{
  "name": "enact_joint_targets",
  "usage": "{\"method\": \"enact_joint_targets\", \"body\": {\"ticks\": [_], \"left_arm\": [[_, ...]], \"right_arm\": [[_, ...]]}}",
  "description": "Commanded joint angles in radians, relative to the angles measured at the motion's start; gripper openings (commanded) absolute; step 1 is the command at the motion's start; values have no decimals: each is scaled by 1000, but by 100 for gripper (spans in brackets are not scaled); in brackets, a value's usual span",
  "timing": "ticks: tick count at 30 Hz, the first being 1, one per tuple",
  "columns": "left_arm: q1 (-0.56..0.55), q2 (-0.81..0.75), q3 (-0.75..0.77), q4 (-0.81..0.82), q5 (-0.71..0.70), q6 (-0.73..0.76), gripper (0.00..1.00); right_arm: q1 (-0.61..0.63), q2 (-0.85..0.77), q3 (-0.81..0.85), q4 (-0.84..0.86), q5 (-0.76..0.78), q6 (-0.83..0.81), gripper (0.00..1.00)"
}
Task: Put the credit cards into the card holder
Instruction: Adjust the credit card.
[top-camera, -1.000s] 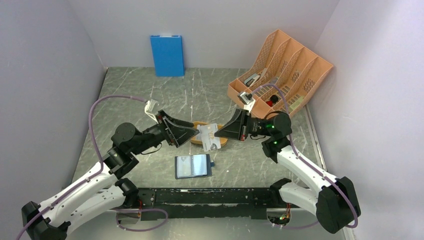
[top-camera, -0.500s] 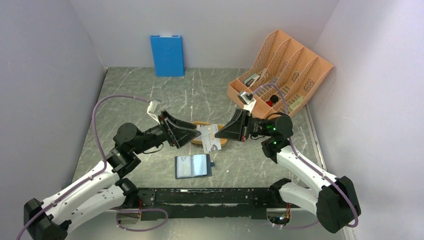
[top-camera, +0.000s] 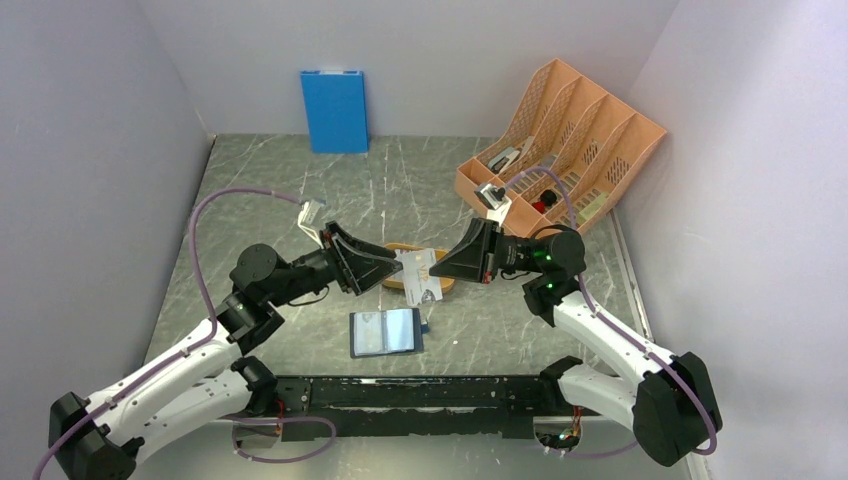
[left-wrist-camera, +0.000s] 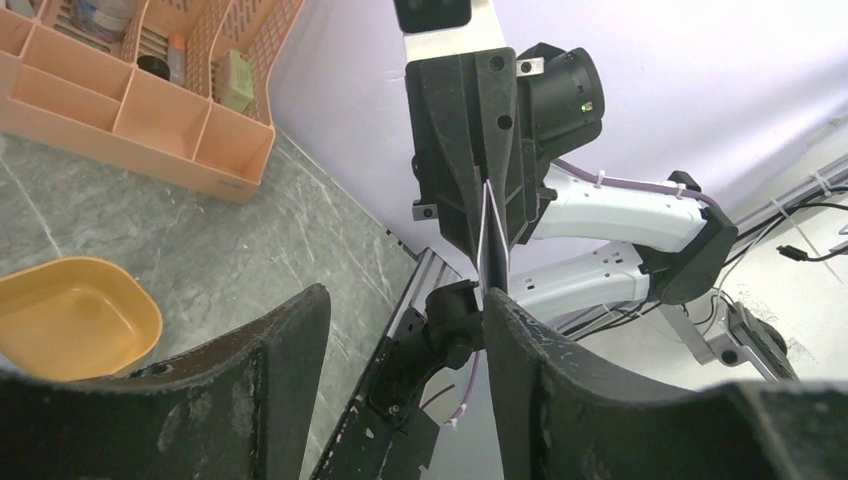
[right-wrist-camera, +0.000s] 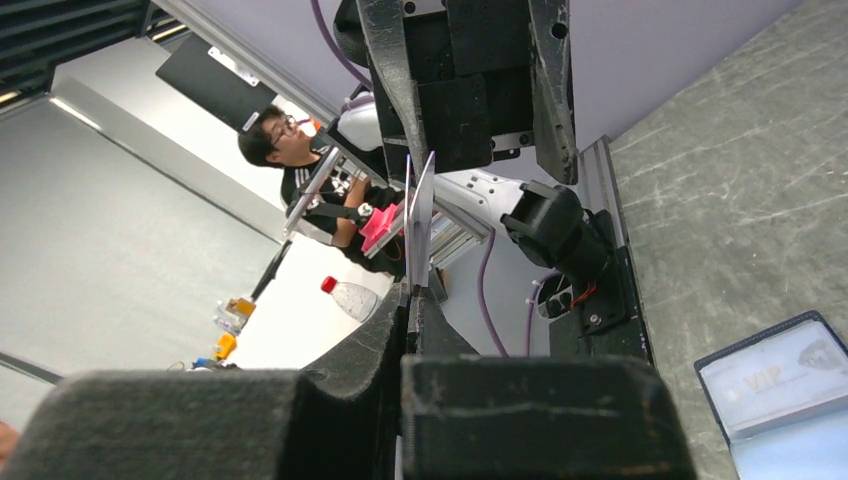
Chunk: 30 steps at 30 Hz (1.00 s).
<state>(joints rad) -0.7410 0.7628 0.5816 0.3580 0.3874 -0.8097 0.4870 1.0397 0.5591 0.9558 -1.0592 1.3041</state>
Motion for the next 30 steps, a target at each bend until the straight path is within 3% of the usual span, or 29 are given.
{"method": "enact_joint_targets", "body": {"ticks": [1,10,20,22,28,30], "left_arm": [[6,26,27,69,40,4,61],[7,113,25,223,157,-75,52],[6,128,35,221,192,-75,19],[6,126,46,185,181,-67,22],[6,115,63,171,168,-78,62],[7,124,73,175,186,-87,67]], "right_arm": [[21,-21,19,-28,1,-33,0],[33,-6,39,-82,35,-64,0],[37,-6,53,-112,29,-91,0],[37,-11,62,-138,19,-111,0],[37,-33,105,-301,-9,-241,0],[38,-38,113,-332,-13,-261,0]]}}
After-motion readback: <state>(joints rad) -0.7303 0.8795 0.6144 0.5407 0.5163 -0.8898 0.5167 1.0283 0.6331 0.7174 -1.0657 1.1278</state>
